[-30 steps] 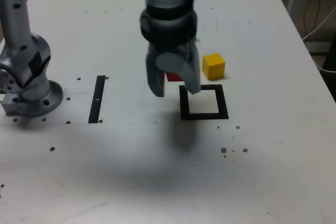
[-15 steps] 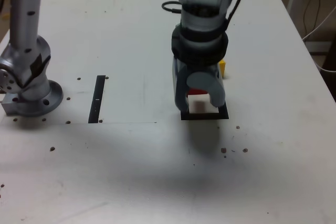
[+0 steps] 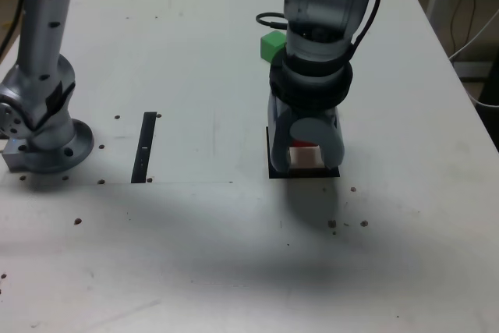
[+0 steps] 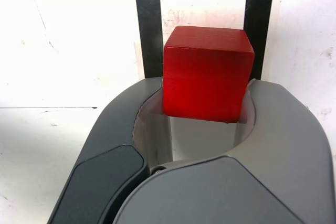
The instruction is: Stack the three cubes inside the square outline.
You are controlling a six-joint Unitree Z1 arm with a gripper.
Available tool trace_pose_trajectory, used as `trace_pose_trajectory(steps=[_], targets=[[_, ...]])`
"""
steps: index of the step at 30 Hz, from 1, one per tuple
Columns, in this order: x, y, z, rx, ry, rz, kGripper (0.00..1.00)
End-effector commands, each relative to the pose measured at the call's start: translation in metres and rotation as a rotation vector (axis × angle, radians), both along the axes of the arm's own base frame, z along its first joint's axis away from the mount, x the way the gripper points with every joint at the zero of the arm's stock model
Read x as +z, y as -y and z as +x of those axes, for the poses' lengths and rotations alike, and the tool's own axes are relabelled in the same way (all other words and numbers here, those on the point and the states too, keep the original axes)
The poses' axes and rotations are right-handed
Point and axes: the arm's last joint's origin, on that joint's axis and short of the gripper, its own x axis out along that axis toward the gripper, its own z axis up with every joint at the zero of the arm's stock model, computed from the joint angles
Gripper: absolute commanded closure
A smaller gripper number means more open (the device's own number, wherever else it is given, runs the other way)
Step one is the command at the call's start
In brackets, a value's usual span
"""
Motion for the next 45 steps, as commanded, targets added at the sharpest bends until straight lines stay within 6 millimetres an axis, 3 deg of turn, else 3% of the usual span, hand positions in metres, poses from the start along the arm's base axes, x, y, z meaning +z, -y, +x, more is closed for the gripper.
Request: trace_pose_trajectory(steps=[1, 10, 45], targets=[[-0.001, -0.003, 0.002, 0.002, -0.017, 0.004, 0.75], [0.001, -0.010, 0.006, 0.020, -0.042, -0.004, 0.75], [-0.030, -0.005, 0.008, 0.025, -0.093, -0.047, 0.71]])
